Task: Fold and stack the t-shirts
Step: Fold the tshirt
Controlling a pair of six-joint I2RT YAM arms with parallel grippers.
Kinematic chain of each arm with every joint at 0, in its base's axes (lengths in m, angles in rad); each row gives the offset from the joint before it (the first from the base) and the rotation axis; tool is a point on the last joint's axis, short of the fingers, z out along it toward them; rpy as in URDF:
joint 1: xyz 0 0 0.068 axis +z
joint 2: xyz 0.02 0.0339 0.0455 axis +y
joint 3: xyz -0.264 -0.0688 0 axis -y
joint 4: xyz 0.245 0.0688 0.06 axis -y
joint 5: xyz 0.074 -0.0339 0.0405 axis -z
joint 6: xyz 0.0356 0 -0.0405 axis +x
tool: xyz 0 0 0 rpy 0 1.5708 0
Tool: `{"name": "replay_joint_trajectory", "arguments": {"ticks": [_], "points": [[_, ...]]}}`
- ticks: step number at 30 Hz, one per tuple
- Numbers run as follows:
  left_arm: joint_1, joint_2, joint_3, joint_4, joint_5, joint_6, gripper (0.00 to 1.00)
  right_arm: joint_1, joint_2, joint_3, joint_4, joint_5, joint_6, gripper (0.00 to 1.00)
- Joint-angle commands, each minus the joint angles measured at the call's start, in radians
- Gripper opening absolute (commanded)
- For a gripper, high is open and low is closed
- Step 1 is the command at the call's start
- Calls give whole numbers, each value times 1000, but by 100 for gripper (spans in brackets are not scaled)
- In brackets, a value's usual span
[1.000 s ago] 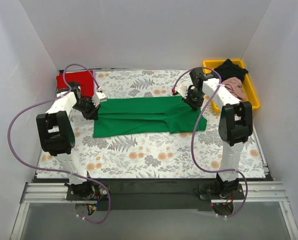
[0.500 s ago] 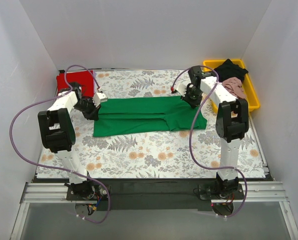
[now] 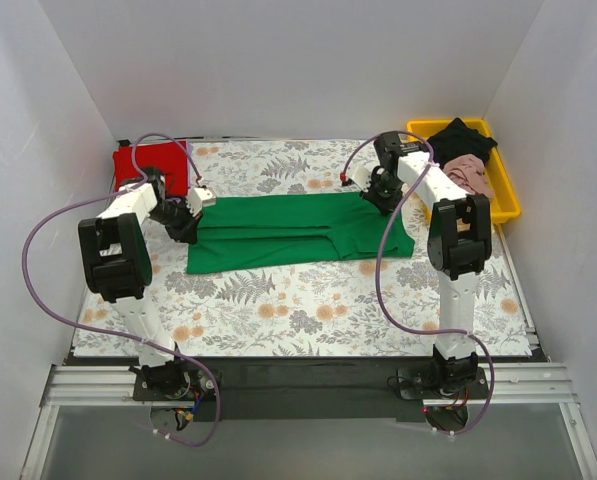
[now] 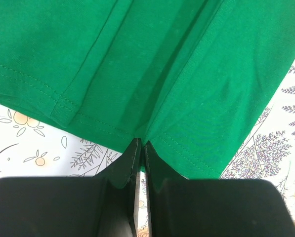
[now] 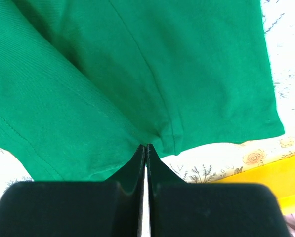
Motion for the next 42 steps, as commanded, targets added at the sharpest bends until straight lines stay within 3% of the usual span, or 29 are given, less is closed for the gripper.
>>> {"name": "replay_joint_trajectory", "arguments": {"ticks": [1, 7, 8, 11, 12, 13, 15, 22, 28, 39, 42], "points": [[4, -14, 11, 24, -15, -12, 0, -7, 16, 56, -13, 18, -25, 1], [6, -3, 18, 40, -23, -57, 3, -7, 40, 85, -13, 41, 16, 1], [4, -1, 24, 36, -25, -67, 10, -7, 42, 98, -13, 45, 26, 4], [9, -14, 37, 33, -34, -138, 26, -12, 10, 103, -15, 51, 70, 19], [14, -24, 38, 28, -25, -149, 29, -18, -5, 102, -16, 45, 82, 33], [17, -53, 37, 25, -20, -167, 36, -38, -22, 96, -18, 23, 95, 39], [21, -90, 26, 28, -5, -227, 40, -64, -81, 73, -30, -3, 139, 44], [18, -251, -51, 21, 107, -420, 45, -208, -226, -125, -93, -204, 267, 41], [12, -253, -144, 51, 101, -534, 45, -251, -228, -226, -74, -281, 362, 41], [-2, -205, -256, 137, 46, -641, 45, -253, -217, -406, 68, -273, 418, 43], [-2, -173, -276, 140, -3, -661, 44, -251, -207, -440, 82, -273, 417, 39]]}}
